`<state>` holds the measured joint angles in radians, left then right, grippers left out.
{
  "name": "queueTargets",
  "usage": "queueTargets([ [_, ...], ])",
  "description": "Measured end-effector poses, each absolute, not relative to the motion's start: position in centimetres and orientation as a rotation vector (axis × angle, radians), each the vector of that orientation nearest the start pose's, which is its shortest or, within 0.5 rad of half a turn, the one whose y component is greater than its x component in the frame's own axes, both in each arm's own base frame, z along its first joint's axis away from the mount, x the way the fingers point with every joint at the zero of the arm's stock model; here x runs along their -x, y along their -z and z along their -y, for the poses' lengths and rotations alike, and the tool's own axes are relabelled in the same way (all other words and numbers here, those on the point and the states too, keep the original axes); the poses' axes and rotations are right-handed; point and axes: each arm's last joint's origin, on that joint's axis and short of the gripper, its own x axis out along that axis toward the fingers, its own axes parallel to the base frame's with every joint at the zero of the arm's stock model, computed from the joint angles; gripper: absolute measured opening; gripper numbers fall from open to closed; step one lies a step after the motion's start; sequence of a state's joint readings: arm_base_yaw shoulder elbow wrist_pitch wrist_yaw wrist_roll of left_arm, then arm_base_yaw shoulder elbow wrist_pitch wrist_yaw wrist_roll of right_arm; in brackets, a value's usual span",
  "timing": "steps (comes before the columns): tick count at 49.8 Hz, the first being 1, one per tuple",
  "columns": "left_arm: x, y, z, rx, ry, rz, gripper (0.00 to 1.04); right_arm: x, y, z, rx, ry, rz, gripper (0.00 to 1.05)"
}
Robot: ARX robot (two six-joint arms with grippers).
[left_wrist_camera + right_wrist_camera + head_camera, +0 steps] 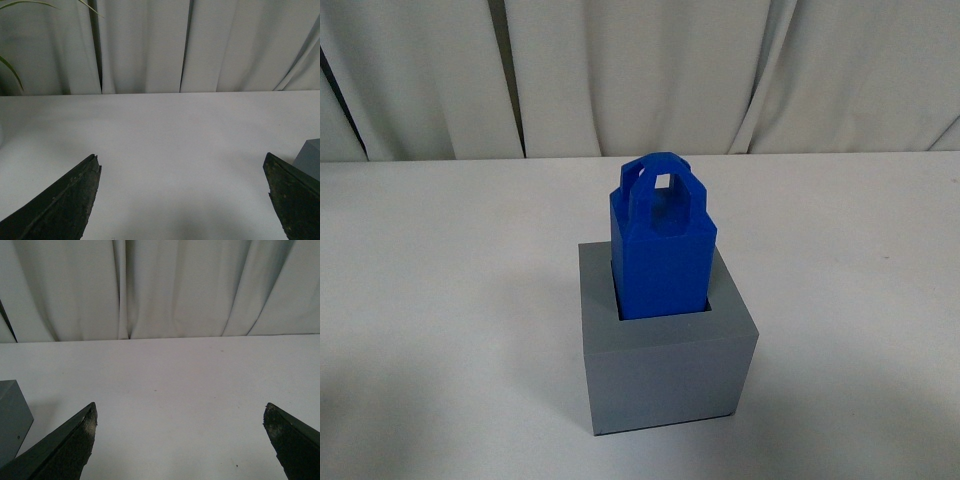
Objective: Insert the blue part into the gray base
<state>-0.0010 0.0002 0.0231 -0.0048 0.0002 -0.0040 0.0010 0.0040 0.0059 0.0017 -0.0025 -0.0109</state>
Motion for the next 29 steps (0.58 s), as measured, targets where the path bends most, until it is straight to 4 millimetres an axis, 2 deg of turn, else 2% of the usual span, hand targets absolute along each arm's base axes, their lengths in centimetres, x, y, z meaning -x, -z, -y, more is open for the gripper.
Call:
queueTargets([
  [29,-9.62,-17.09,0.01,0.004,0.001,0.018,0.99,-9.76,-16.54,-0.02,0.011,-0.003,0.004,0.97],
])
